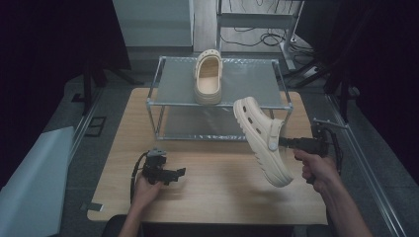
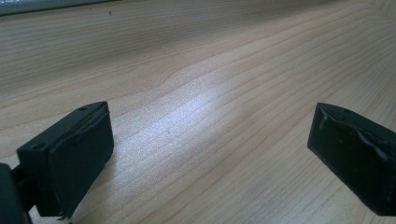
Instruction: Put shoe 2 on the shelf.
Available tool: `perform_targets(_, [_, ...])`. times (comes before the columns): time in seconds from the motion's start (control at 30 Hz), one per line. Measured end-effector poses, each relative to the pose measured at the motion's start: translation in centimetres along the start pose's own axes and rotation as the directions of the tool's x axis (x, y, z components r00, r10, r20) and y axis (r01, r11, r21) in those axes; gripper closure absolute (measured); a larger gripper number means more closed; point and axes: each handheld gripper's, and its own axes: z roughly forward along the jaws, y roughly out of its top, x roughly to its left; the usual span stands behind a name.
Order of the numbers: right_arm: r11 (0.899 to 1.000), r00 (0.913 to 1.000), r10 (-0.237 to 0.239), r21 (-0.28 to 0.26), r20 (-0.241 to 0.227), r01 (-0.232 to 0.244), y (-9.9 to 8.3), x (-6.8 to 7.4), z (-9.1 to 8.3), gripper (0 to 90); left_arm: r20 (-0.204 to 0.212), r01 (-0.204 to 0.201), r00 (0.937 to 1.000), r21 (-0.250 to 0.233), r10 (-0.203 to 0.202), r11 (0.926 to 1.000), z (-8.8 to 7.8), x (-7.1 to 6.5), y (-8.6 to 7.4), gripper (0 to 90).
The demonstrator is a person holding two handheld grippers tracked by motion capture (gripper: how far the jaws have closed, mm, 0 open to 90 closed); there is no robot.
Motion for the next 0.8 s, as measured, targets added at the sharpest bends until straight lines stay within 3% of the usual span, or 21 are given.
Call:
perform_targets(0.33, [0.996,0.9978,0.057,-0.064,-0.032,-0.059,2.7,1.2,0.9,74.7,-0.008,-0.007,0.9999,0.001,0.007,1.0000,0.0,0.0,0.0,0.5])
perform_targets(0.6, [0.985,0.9934,0.106,-0.131,-0.045,-0.111,4.9,1.8,2.1,74.6,-0.034,-0.033,0.9989,0.021,0.033,0.9992,0.1,-0.3,0.0,0.5])
perform_targets(0.8, [0.978,0.9926,0.120,-0.169,-0.017,-0.121,6.8,2.3,3.0,74.6,-0.043,-0.044,0.9981,0.028,0.045,0.9987,0.2,-0.4,0.0,0.2])
